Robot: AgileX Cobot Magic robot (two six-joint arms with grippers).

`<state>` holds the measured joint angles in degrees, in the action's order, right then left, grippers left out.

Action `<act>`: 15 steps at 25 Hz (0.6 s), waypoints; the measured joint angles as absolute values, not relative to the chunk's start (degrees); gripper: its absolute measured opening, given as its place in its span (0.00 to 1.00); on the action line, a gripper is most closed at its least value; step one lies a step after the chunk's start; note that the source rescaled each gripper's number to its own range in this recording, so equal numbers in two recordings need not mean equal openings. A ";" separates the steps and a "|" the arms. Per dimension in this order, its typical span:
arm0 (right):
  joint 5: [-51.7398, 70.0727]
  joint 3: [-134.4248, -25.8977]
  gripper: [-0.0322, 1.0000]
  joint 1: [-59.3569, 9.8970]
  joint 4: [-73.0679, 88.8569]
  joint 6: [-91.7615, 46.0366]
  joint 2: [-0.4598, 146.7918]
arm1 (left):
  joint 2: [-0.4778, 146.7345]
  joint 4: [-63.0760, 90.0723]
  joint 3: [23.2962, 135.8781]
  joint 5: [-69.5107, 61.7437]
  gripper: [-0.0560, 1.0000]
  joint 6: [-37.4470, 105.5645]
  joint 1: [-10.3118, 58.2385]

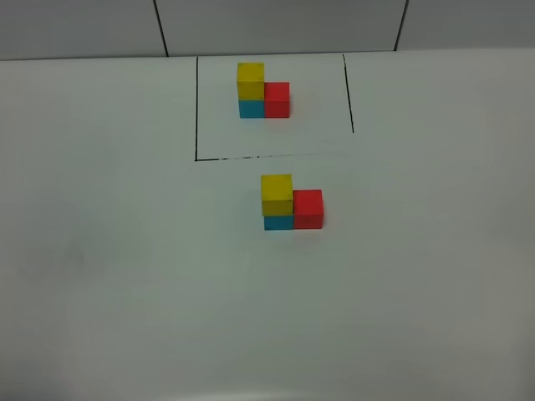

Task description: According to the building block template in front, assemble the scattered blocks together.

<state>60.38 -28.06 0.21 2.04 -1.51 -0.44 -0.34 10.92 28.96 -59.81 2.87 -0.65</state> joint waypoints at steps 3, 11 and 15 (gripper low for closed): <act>60.38 -28.06 0.75 0.21 2.45 -1.95 -0.44 | -0.34 10.92 28.96 -59.81 0.97 2.87 -0.65; 60.38 -28.06 0.75 0.21 2.48 -2.11 -0.44 | -0.34 10.92 28.96 -59.81 0.97 2.87 -0.65; 60.38 -28.06 0.75 0.21 2.85 -2.11 -0.44 | -0.34 10.92 28.96 -59.81 0.97 2.87 -0.65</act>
